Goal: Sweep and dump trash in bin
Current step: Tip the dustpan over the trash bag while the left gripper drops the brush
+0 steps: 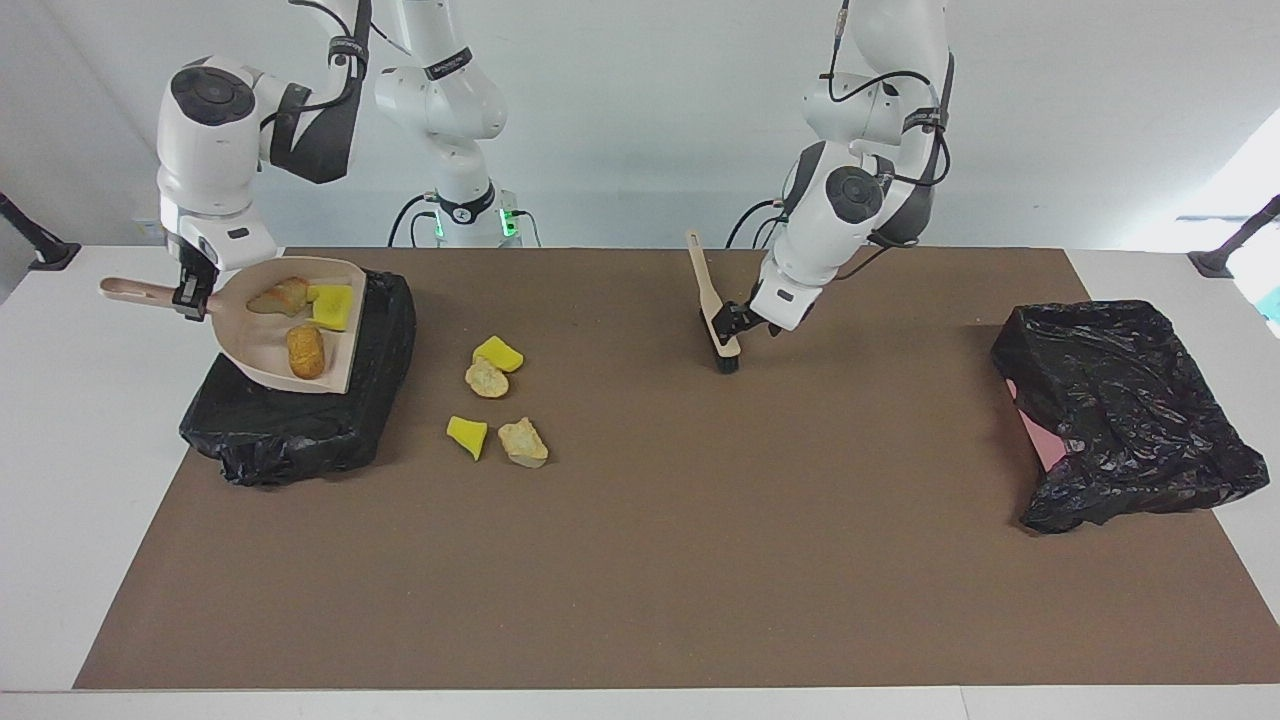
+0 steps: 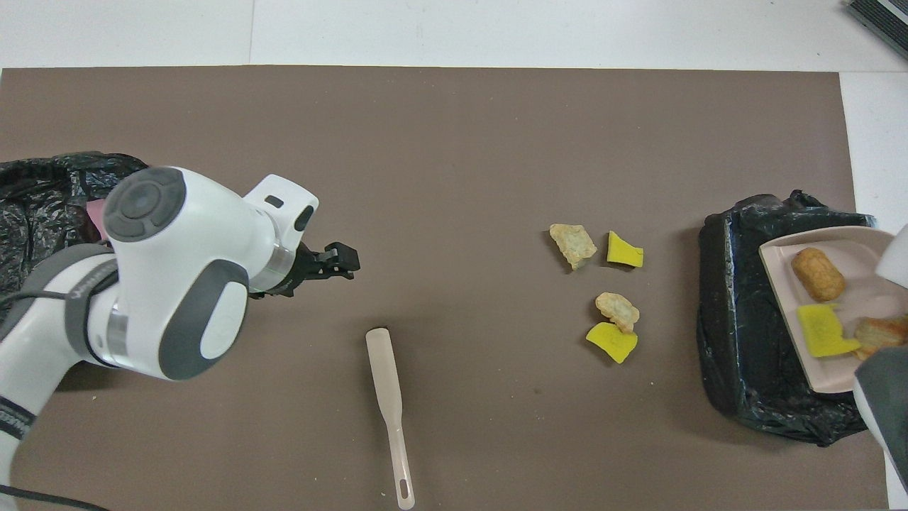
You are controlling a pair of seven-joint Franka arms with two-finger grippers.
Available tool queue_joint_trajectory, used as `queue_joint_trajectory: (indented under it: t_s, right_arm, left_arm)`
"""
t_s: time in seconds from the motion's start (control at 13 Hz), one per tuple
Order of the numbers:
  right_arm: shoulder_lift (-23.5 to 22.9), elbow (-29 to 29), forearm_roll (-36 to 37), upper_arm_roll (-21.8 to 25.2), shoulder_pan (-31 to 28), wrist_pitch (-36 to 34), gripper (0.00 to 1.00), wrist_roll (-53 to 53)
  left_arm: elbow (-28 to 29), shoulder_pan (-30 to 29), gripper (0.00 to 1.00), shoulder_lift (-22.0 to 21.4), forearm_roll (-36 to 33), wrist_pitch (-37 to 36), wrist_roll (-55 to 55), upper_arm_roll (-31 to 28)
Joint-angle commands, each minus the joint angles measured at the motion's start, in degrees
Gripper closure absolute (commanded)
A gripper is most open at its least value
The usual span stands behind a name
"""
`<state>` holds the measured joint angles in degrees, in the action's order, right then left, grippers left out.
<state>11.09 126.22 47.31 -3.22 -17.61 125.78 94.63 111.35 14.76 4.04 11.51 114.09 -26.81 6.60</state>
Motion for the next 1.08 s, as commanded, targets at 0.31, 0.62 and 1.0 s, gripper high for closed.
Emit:
queue_joint_trajectory:
  t_s: [0.31, 0.62, 1.0]
  right_arm:
    - [8.06, 8.08, 23.47, -0.56, 0.03, 6.15, 1.00, -10.99]
    - [8.50, 7.64, 29.67, -0.73, 0.12, 5.37, 1.00, -13.77]
    - [9.47, 6.41, 29.77, -1.70, 1.34, 4.57, 1.00, -9.48]
  left_arm:
    - [-12.11, -12.81, 0.00, 1.41, -5.08, -12.30, 18.44, 0.52]
    - [-16.85, -14.58, 0.00, 0.27, -12.12, -19.77, 25.92, 0.17]
    - [-22.83, -15.72, 0.00, -0.35, -12.48, -26.46, 27.78, 0.08]
